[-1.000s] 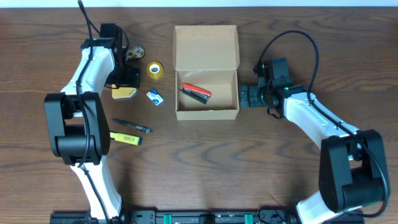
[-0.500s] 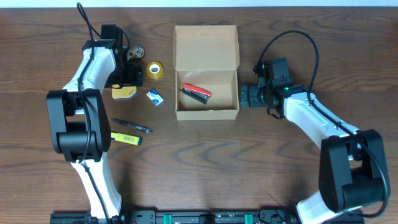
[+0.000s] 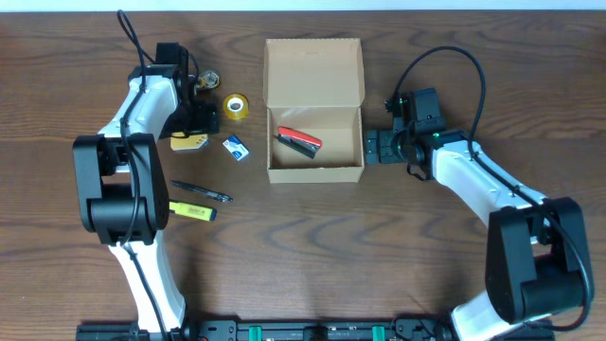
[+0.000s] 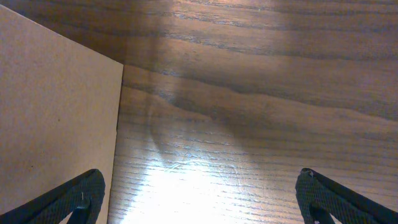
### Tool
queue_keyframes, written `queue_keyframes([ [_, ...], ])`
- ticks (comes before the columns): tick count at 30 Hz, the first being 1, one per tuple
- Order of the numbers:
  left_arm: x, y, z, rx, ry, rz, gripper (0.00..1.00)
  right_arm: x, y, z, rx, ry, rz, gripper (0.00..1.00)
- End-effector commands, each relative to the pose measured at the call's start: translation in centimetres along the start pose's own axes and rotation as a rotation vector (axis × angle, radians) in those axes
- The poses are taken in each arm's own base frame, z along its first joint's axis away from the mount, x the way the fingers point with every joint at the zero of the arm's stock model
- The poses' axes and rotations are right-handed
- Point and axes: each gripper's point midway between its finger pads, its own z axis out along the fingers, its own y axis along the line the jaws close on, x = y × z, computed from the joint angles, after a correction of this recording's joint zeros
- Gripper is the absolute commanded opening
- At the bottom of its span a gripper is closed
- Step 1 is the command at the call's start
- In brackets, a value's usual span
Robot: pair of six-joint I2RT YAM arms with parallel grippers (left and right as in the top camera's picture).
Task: Pack container
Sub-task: 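Close the left gripper on the yellow sticky-note pad, then lift the sticky-note pad with the left gripper and carry it over the box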
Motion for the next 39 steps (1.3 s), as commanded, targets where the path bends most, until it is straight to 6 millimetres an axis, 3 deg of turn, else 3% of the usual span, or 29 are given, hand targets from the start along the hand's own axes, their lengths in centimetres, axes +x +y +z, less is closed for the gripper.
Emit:
queue_keyframes([
  [1, 0.7, 0.3, 1.1, -0.015, 0.026, -0.027, 0.96, 0.3, -0.1, 0.3, 0.002, 0.012, -0.013, 0.99],
  [14, 1.1, 0.6, 2.4, -0.038, 0.048, -0.086, 0.96, 0.3, -0.1, 0.3, 0.002, 0.012, -0.013, 0.99],
  [16, 1.2, 0.6, 2.3, -0.039, 0.052, -0.089, 1.0, 0.3, -0.1, 0.3, 0.002, 0.012, -0.013, 0.99],
  [17, 1.3, 0.6, 2.3, -0.039, 0.055, -0.089, 0.9, 0.3, -0.1, 0.3, 0.002, 0.012, -0.013, 0.99],
  [21, 1.7, 0.7, 2.3, -0.042, 0.071, -0.088, 0.67, 0.3, -0.1, 0.3, 0.002, 0.012, -0.013, 0.99],
  [26, 2.2, 0.8, 1.8, -0.047, 0.099, -0.098, 0.44, 0.3, -0.1, 0.3, 0.003, 0.012, -0.013, 0.99],
  [32, 0.9, 0.7, -0.8, -0.047, 0.094, -0.113, 0.3, 0.3, -0.1, 0.3, 0.003, 0.012, -0.013, 0.99],
  [39, -2.6, 0.2, -8.2, -0.034, 0.035, -0.096, 0.29, 0.3, -0.1, 0.3, 0.003, 0.012, -0.013, 0.99],
])
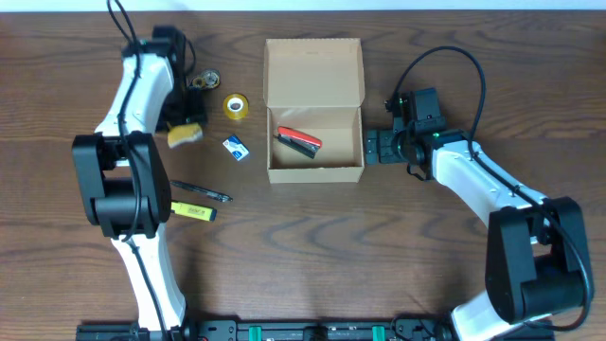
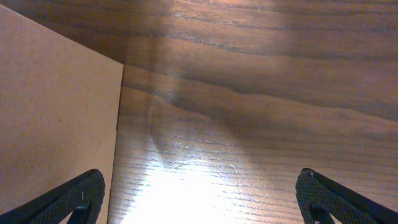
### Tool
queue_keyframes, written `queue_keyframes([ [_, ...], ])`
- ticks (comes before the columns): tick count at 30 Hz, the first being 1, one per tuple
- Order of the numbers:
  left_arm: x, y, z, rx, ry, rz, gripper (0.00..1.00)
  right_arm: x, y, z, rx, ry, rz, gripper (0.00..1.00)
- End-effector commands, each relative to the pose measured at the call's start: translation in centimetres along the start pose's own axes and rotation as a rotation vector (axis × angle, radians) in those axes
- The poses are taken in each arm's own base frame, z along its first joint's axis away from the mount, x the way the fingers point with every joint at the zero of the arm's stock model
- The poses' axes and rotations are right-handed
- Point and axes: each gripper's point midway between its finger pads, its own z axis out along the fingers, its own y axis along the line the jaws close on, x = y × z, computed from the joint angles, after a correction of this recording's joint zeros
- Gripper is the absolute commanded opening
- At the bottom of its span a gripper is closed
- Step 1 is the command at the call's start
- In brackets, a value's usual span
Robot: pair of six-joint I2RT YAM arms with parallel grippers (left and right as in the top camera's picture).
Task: Pack container
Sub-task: 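Lift the sticky-note pad with the left gripper and carry it over the box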
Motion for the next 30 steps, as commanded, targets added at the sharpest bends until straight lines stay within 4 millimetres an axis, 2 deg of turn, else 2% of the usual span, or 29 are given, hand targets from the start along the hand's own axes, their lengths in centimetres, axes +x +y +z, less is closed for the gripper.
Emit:
queue_keyframes([
  [1, -2.0, -0.7, -4.5, 0.016, -0.084, 0.022, 0.29, 0.3, -0.1, 0.3, 0.003, 0.012, -0.013, 0.99],
  [4, -1.8, -2.3, -7.8, 0.022, -0.109, 0.119, 0.29, 0.3, -0.1, 0.3, 0.003, 0.012, -0.013, 0.99],
  [7, -0.9, -4.9, -10.7, 0.026, -0.129, 0.255, 0.29, 0.3, -0.1, 0.3, 0.002, 0.012, -0.013, 0.99],
  [10, 0.7, -8.9, -13.4, 0.044, -0.165, 0.364, 0.3, 0.3, -0.1, 0.3, 0.002, 0.012, -0.013, 0.99],
  [13, 2.0, -12.9, -15.3, 0.079, -0.213, 0.362, 0.31, 0.3, -0.1, 0.3, 0.003, 0.012, -0.013, 0.99],
  [16, 3.3, -16.0, -16.0, 0.115, -0.235, 0.305, 0.36, 0.3, -0.1, 0.3, 0.003, 0.012, -0.013, 0.99],
  [19, 4.2, -17.3, -16.1, 0.132, -0.227, 0.255, 0.37, 0.3, -0.1, 0.3, 0.002, 0.012, -0.013, 0.99],
  [22, 4.8, -17.7, -16.0, 0.122, -0.218, 0.273, 0.35, 0.3, -0.1, 0.3, 0.002, 0.012, -0.013, 0.99],
  [25, 4.9, -17.5, -15.9, 0.113, -0.211, 0.274, 0.33, 0.3, -0.1, 0.3, 0.003, 0.012, -0.013, 0.99],
  [30, 3.9, -16.4, -15.5, 0.048, -0.246, 0.286, 0.33, 0.3, -0.1, 0.3, 0.003, 0.012, -0.013, 0.99],
])
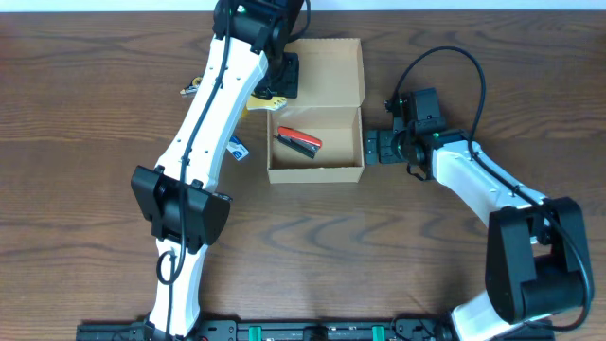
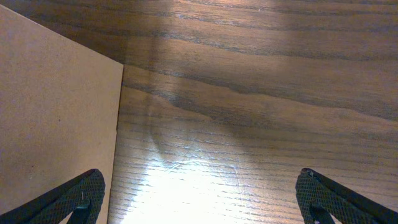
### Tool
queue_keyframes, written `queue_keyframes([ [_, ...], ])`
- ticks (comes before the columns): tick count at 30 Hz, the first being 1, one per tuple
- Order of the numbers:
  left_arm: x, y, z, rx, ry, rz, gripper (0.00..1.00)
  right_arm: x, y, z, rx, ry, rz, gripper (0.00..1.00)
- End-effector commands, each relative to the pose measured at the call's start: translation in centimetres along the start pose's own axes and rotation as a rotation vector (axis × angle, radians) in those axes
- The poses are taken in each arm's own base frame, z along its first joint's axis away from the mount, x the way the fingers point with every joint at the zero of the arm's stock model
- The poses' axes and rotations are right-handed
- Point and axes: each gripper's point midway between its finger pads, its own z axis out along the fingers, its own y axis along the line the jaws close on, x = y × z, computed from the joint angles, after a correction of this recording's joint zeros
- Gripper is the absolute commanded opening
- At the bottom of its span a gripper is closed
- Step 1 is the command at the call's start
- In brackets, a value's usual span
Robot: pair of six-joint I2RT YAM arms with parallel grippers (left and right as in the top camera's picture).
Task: Pack container
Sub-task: 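Lift the sticky-note pad with the left gripper and carry it over the box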
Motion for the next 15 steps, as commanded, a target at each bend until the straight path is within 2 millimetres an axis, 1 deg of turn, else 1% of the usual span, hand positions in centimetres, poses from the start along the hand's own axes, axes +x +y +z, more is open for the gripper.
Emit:
queue_keyframes([
  [1, -0.4, 1.1, -0.2, -0.042, -0.02, -0.004, 0.33, 0.3, -0.1, 0.3, 0.003, 0.012, -0.013, 0.99],
  [4, 0.2, 0.6, 0.0, -0.038, -0.001, 0.003, 0.33, 0.3, -0.1, 0.3, 0.002, 0.012, -0.013, 0.99],
  [7, 1.2, -0.1, 0.3, -0.039, 0.033, -0.028, 0.33, 0.3, -0.1, 0.3, 0.002, 0.012, -0.013, 0.99],
  [10, 2.3, -1.6, 0.8, -0.003, 0.071, -0.026, 0.33, 0.3, -0.1, 0.3, 0.002, 0.012, -0.013, 0.99],
  [12, 3.0, -2.4, 1.5, -0.008, 0.091, -0.037, 0.32, 0.3, -0.1, 0.3, 0.003, 0.012, -0.013, 0.99],
  [15, 4.9, -4.0, 2.6, -0.001, 0.151, -0.017, 0.29, 0.3, -0.1, 0.3, 0.003, 0.012, -0.013, 0.99],
])
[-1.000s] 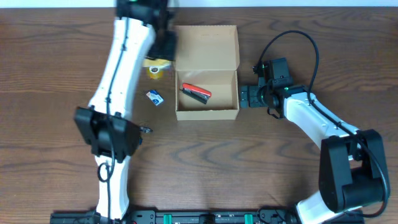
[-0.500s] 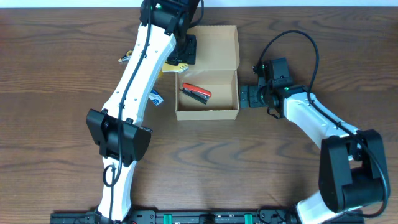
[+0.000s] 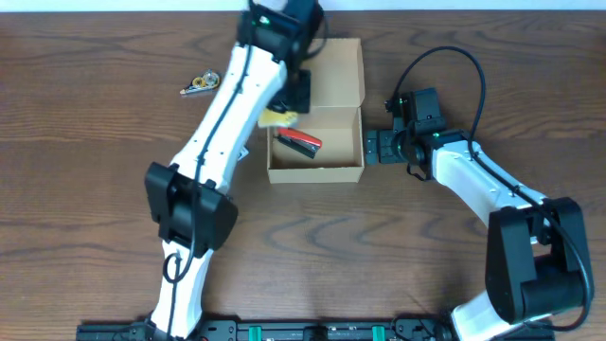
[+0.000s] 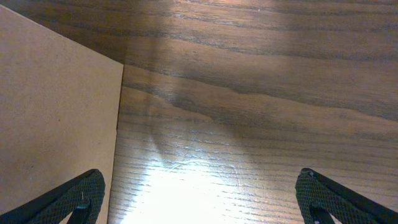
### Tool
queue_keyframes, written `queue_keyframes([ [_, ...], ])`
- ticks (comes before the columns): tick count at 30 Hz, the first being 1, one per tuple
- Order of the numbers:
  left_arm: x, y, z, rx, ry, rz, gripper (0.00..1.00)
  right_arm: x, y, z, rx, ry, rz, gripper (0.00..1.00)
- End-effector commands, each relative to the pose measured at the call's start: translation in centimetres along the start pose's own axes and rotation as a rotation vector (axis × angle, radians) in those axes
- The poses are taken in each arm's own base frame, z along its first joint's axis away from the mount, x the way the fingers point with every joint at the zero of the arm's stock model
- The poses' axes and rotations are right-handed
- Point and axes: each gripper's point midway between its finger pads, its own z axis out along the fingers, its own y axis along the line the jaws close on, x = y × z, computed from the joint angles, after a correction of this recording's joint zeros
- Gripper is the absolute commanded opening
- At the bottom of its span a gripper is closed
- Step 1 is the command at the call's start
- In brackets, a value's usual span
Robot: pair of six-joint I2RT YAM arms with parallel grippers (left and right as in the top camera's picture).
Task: Pack container
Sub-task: 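Lift the sticky-note pad with the left gripper and carry it over the box, then lower the sticky-note pad into the box beside the stapler and release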
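Note:
The open cardboard box [image 3: 327, 170] stands mid-table with its lid flap up at the back. A red stapler [image 3: 299, 142] lies inside it. My left gripper [image 3: 292, 102] reaches over the box's left wall, shut on a yellow object [image 3: 277, 117] that hangs at the box's inner left edge. To the right of the box, my right gripper [image 3: 372, 148] rests low and open. In the right wrist view the right gripper [image 4: 199, 208] is empty, with its fingertips [image 4: 84, 196] wide apart beside the box wall [image 4: 56, 112].
A small metal key ring [image 3: 199, 85] lies at the back left. My left arm [image 3: 222, 133] stretches diagonally across the left half of the table and hides whatever lies beneath it. Bare wood [image 4: 261, 93] lies ahead of the right gripper.
My left gripper has moved with the yellow object from outside the box's back-left corner to over the box's left inner edge. The right arm has not moved.
My left gripper was first on the yellow object at the far left, among tape, a card and pens. Then it held the object slightly further back. Later it was beside the box's back-left corner, and now it is over the box. The right gripper stayed open beside the box.

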Motion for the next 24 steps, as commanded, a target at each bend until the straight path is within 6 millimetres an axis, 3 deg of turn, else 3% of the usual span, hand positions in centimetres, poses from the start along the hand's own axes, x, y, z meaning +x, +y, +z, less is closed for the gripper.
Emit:
queue_keyframes([
  [1, 2.2, -1.8, 0.9, 0.01, 0.064, 0.005, 0.27, 0.3, -0.1, 0.3, 0.003, 0.012, -0.013, 0.99],
  [4, 3.4, -3.2, 1.5, 0.0, 0.084, 0.074, 0.26, 0.3, -0.1, 0.3, 0.002, 0.012, -0.013, 0.99],
  [10, 3.5, -4.9, 1.4, 0.016, 0.054, 0.145, 0.26, 0.3, -0.1, 0.3, 0.003, 0.012, -0.013, 0.99],
  [24, 2.6, -4.9, 0.7, 0.02, 0.001, 0.163, 0.2, 0.3, -0.1, 0.3, 0.003, 0.012, -0.013, 0.99],
])
